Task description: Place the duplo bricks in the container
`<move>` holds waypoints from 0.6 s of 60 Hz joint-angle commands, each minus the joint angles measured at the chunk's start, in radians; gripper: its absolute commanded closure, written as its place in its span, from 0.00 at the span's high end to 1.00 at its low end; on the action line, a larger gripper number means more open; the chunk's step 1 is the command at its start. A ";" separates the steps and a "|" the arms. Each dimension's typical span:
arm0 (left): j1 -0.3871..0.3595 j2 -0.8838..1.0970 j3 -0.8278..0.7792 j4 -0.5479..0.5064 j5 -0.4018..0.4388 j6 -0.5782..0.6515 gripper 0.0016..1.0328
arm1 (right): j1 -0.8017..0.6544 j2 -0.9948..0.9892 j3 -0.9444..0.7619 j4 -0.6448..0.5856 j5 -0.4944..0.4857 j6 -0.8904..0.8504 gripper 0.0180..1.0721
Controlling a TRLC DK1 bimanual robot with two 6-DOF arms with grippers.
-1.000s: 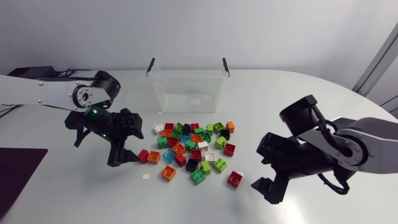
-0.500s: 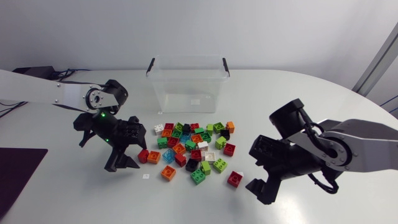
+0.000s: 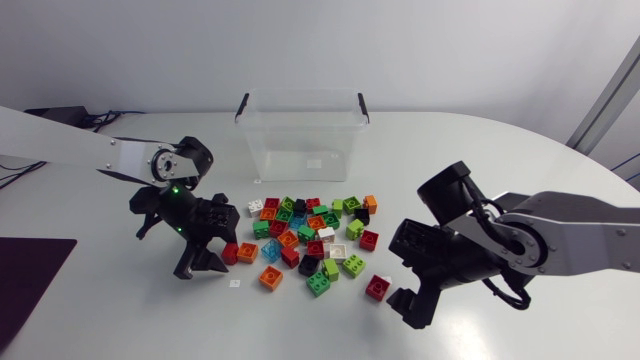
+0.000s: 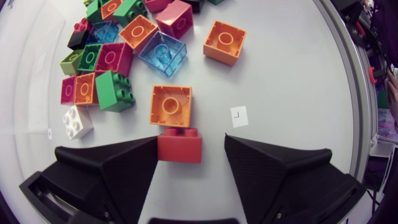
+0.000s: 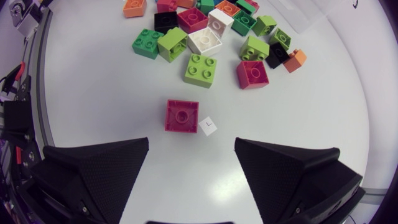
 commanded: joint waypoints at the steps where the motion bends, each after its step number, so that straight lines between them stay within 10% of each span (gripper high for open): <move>1: -0.022 0.033 0.027 -0.001 0.000 0.037 0.55 | 0.008 0.026 0.015 0.017 0.009 0.027 0.95; 36: 0.011 0.074 0.107 -0.214 0.003 0.006 0.37 | 0.088 0.190 0.081 0.062 0.058 0.094 0.79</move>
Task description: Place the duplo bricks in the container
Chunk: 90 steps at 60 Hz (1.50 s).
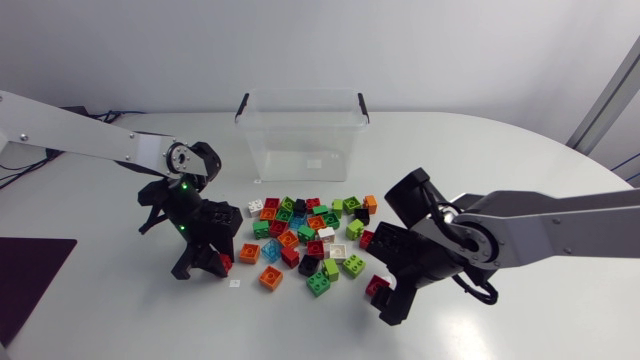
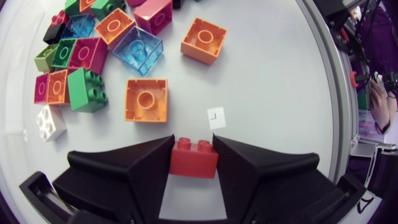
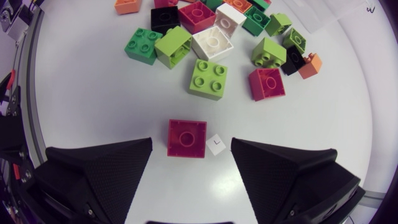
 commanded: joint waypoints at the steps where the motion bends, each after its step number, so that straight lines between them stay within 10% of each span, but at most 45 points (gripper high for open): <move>1: 0.015 -0.016 0.003 -0.024 0.004 0.006 0.37 | 0.011 0.035 0.019 0.010 0.007 0.019 0.77; 20: 0.034 -0.174 -0.039 -0.040 0.037 -0.029 0.36 | 0.023 0.071 0.025 0.025 0.007 0.022 0.33; 47: -0.005 -0.361 0.103 -0.053 0.199 -0.264 0.36 | 0.012 -0.038 0.039 -0.087 0.017 0.013 0.27; 90: 0.003 -0.046 0.432 0.457 0.167 -0.870 0.38 | -0.100 -0.096 0.280 -0.156 -0.023 0.016 0.27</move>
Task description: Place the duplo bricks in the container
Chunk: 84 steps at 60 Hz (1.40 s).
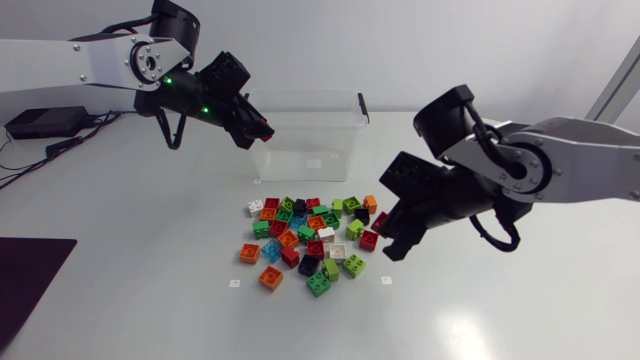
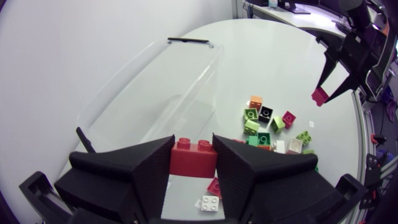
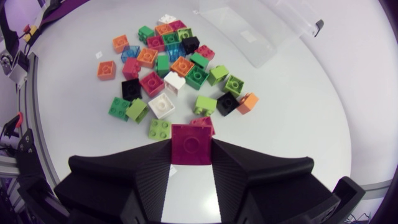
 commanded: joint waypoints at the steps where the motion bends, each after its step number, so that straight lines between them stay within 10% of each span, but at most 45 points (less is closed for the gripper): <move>1: 0.009 0.059 0.065 0.040 -0.018 -0.079 0.38 | -0.008 0.024 0.055 -0.014 -0.009 0.012 0.27; 32: -0.003 0.206 0.211 0.273 -0.119 -0.299 0.43 | -0.020 0.120 0.192 0.012 -0.023 0.017 0.27; 37: -0.009 0.223 0.212 0.341 -0.166 -0.332 0.52 | -0.020 0.136 0.210 0.015 -0.028 0.017 0.27; 45: -0.014 0.223 0.195 0.430 -0.220 -0.378 0.96 | -0.023 0.172 0.255 0.020 -0.028 0.021 0.27; 84: -0.003 -0.213 -0.187 0.264 -0.176 -0.135 0.96 | -0.081 0.387 0.575 0.076 -0.043 0.064 0.27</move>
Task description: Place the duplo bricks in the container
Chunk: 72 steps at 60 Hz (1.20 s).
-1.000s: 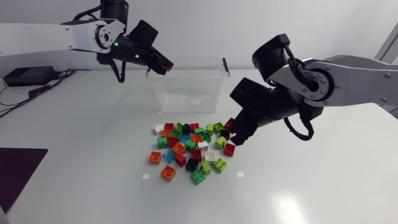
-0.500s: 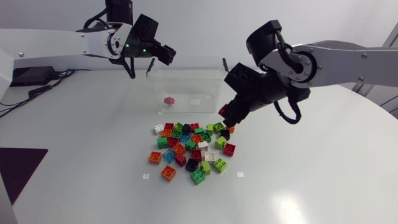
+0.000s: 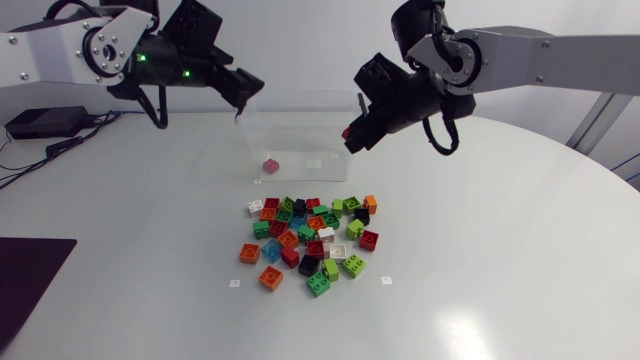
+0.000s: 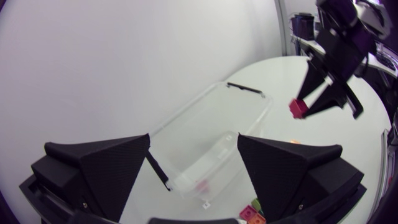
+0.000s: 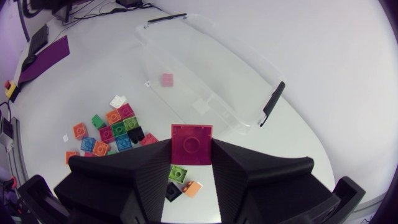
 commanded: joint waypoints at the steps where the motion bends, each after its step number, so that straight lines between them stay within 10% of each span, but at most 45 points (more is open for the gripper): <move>1: 0.003 -0.039 -0.072 -0.066 0.030 0.089 0.96 | -0.010 0.049 0.052 0.025 -0.005 0.032 0.27; 30: 0.006 -0.148 -0.321 -0.299 0.098 0.442 0.95 | -0.004 0.216 0.272 0.065 0.008 0.062 0.27; 72: -0.003 -0.054 -0.505 -0.300 0.096 0.650 0.95 | 0.000 0.460 0.565 0.046 0.056 0.058 0.33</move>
